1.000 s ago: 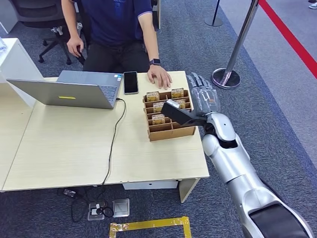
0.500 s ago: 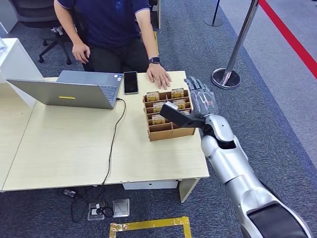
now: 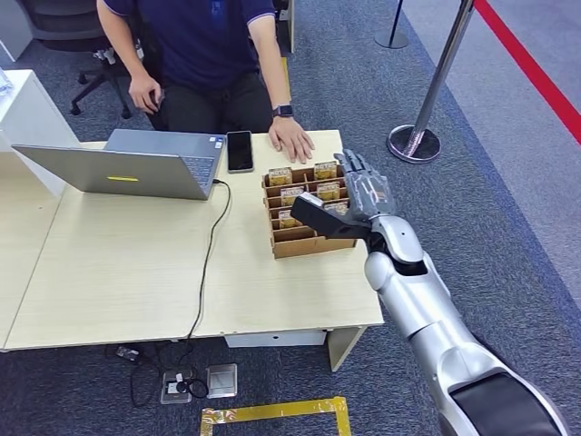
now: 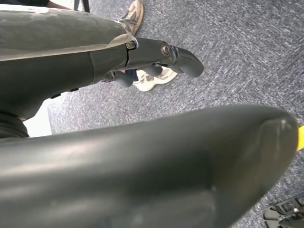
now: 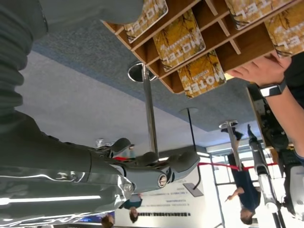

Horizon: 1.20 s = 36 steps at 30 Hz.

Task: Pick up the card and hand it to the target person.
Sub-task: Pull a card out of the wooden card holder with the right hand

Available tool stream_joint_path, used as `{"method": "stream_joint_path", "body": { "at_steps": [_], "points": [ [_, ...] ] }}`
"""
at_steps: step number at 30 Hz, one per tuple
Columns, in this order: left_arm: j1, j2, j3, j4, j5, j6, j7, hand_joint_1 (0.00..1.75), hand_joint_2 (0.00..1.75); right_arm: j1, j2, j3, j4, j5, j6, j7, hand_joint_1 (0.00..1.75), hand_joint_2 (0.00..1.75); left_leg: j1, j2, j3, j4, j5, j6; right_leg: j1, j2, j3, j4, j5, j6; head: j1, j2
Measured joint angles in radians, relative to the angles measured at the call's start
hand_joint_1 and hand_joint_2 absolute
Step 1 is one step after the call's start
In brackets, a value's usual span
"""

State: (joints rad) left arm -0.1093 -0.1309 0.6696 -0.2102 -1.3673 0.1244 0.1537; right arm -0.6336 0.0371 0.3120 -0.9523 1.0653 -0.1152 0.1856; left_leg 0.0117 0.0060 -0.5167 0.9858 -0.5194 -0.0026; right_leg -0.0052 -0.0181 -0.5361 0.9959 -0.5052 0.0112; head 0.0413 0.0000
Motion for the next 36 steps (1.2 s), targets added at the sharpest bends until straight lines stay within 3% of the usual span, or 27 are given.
{"method": "stream_joint_path", "body": {
  "at_steps": [4,13,23,28,36],
  "points": [
    [-0.004,-0.002,0.0,0.0,0.0,-0.001,0.0,0.0,0.0,-0.015,0.007,0.001,0.047,0.002,-0.012,0.002,0.27,1.75,0.0,0.0,0.0,0.0,0.0,0.0,0.0,0.0,0.0,0.0,0.0,0.0,0.0,0.0],
    [-0.012,-0.005,0.0,0.0,-0.001,-0.006,0.009,0.0,0.0,-0.068,0.025,0.002,0.189,0.028,-0.048,0.025,0.56,1.75,0.0,0.0,0.0,0.0,0.0,0.0,0.0,0.0,0.0,0.0,0.0,0.0,0.001,0.0],
    [-0.011,-0.007,0.001,0.0,0.002,0.001,0.01,0.0,0.0,-0.121,0.047,0.002,0.316,0.062,-0.095,0.039,0.68,1.75,0.0,0.0,0.0,0.0,0.0,0.0,0.0,0.0,0.0,0.0,0.0,0.0,0.0,0.0],
    [-0.009,-0.008,0.003,0.001,0.006,0.006,0.008,0.0,0.0,-0.134,0.057,0.002,0.342,0.075,-0.1,0.041,0.59,1.75,0.0,0.0,0.0,0.0,0.0,0.0,0.0,0.0,0.0,0.0,0.0,0.0,0.0,0.0],
    [-0.008,-0.009,0.013,0.003,0.012,0.011,-0.005,0.0,0.0,-0.138,0.066,0.002,0.367,0.089,-0.1,0.042,0.59,1.75,0.0,0.0,0.0,0.0,0.0,0.0,0.0,0.0,0.0,0.0,0.0,0.0,0.0,0.0]
  ]
}}
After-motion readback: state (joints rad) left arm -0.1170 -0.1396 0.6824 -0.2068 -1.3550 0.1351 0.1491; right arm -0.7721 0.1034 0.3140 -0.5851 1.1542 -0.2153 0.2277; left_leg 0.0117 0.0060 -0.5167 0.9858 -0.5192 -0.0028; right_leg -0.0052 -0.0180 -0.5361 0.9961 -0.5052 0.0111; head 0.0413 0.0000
